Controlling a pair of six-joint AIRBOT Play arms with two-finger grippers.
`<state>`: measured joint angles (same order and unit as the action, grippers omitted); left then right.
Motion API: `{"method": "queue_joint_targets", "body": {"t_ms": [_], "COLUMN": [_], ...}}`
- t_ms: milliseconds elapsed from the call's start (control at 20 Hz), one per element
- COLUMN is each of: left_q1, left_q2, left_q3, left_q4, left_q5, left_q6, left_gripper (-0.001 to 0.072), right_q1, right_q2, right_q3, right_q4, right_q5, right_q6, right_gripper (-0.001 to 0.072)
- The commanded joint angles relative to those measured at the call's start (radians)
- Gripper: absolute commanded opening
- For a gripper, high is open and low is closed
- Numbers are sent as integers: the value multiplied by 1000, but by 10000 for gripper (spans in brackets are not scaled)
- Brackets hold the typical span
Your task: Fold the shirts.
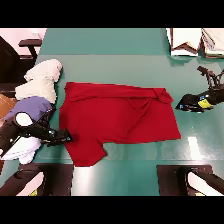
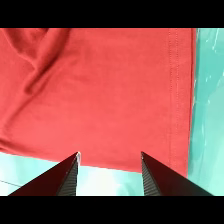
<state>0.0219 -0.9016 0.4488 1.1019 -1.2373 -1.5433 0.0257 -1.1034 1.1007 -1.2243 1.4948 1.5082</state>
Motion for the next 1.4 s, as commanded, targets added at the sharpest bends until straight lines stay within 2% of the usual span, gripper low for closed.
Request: {"method": "queue_joint_targets", "body": {"t_ms": [0,50,200,250,300,350,450,550,600,750,800,850,950,1050,1200,1350], "left_q1": [-1,0,-1,-1,-1,-1,-1,-1,-1,-1,-1,-1,0,0,0,-1], "left_q2": [2,2,5,5,5,5,5,5,5,5,5,5,8,69,200,286], "left_q3": [-18,-16,14,36,58,80,109,119,119,119,119,120,143,175,210,221], "left_q4": [-45,-50,-50,-51,-50,-51,-52,-52,-52,-51,-51,-47,-29,7,43,42], "left_q5": [23,23,2,-6,-14,-19,-19,-20,-23,-35,-39,-46,-83,-122,-246,-319], "left_q6": [21,34,39,50,52,52,51,51,51,52,52,56,63,57,40,4], "left_gripper": [143,28,25,25,25,25,25,25,25,25,25,25,24,23,24,24], "right_q1": [-32,-62,-189,-245,-300,-349,-413,-425,-414,-332,-300,-263,-206,-169,-148,-150], "right_q2": [2,5,44,60,71,78,74,47,29,-25,-36,-45,-46,-2,122,261], "right_q3": [-5,-24,-179,-251,-314,-371,-468,-533,-552,-556,-544,-527,-490,-447,-383,-365], "right_q4": [-6,-6,-9,-8,-5,3,35,93,120,180,186,178,173,100,-112,-225], "right_q5": [31,37,46,38,27,16,-10,-64,-97,-224,-256,-276,-283,-247,-95,27], "right_q6": [0,0,0,0,0,0,-15,-26,-26,-26,-26,-26,-26,-23,13,39], "right_gripper": [440,440,458,563,596,593,493,477,436,426,325,192,17,17,16,17]}}
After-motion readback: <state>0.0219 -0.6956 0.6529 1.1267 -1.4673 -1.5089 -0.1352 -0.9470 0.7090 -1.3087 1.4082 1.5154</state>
